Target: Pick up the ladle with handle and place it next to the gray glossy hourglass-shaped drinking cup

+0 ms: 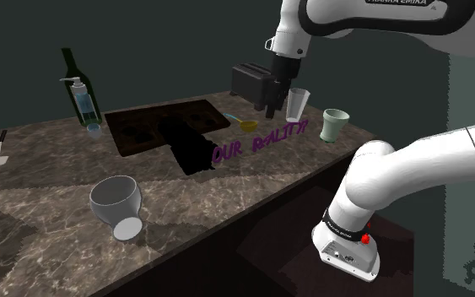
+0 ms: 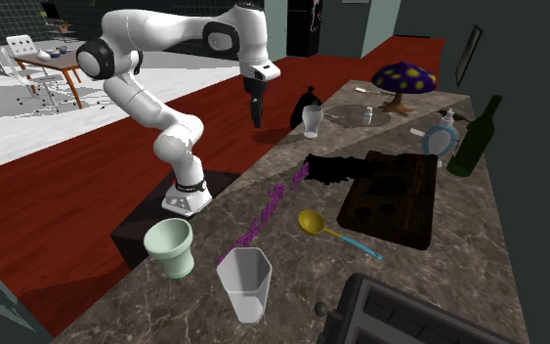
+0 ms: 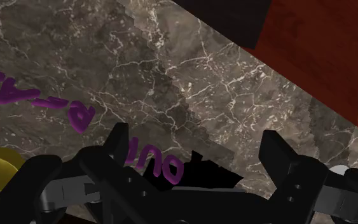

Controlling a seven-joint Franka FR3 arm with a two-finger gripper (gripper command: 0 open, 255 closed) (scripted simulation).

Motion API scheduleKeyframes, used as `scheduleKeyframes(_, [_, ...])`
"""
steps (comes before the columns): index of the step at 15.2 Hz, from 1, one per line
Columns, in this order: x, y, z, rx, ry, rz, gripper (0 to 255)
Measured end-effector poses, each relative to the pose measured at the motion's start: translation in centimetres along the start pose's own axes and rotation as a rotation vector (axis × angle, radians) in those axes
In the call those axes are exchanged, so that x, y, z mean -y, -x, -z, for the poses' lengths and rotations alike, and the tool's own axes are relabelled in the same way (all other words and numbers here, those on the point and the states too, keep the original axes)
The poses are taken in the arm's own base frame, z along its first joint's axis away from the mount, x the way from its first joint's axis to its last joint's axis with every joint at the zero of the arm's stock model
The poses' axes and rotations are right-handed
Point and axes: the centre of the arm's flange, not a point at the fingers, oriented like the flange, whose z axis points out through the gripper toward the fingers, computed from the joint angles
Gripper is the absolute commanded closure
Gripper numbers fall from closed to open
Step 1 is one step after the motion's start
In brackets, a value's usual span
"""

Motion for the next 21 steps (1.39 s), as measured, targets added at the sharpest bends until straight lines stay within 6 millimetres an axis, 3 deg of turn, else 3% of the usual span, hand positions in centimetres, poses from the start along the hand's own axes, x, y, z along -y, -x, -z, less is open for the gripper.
scheduleKeyframes(3, [-1.1,-1.2,-0.7,0.002,-0.003,-0.018,0])
scheduleKeyframes(10, [-6.8,-7.1,-3.8,0.011,-0.017,-0.118,0])
scheduleKeyframes(21, [-18.2,-15.3,-9.4,0.024,-0.039,-0.283,0])
